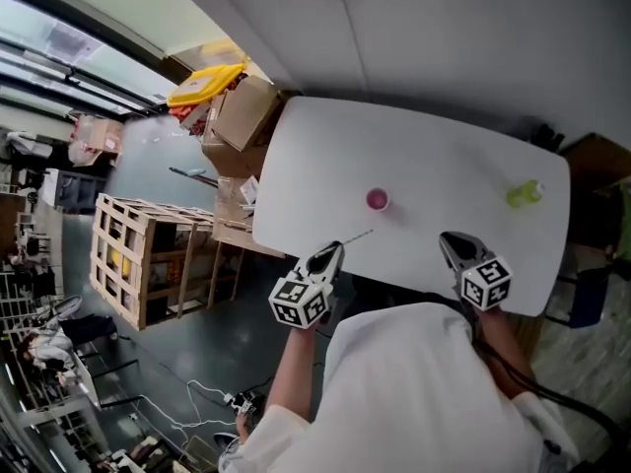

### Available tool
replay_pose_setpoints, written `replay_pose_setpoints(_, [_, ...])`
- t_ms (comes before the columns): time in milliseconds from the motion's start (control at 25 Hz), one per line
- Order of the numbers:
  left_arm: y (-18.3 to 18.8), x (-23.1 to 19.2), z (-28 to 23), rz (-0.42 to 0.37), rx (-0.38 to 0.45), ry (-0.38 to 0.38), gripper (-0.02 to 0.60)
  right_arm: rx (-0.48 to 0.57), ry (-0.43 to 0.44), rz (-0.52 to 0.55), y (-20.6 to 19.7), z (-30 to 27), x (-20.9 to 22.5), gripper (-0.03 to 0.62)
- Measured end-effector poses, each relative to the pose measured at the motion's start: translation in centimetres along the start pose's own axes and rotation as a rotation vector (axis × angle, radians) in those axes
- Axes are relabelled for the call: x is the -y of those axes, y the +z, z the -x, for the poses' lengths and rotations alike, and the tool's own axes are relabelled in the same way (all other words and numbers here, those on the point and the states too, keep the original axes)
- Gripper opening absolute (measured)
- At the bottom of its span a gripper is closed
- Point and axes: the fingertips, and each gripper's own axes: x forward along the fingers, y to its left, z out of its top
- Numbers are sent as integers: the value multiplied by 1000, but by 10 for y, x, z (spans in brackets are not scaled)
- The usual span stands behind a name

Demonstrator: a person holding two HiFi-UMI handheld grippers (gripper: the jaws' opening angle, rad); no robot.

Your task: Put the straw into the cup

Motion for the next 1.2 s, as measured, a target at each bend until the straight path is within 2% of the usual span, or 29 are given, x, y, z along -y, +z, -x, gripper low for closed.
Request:
replay_pose_setpoints(280, [14,-11,-29,-59,-40,-52,25,20,-70,-59,-7,-2,7,38])
replay_pose_setpoints(600, [19,-40,-63,-149,-112,-129,25,53,-189,-121,-5,-11,0,38])
replay_pose_setpoints(840, [8,-54,-96,-222,-177,-196,25,66,-284,-153,-4,-9,-5,38])
replay_pose_setpoints(1200, [-19,-68,-143,-260,-284,-257,25,57,-379,-184,-6,-6,-6,38])
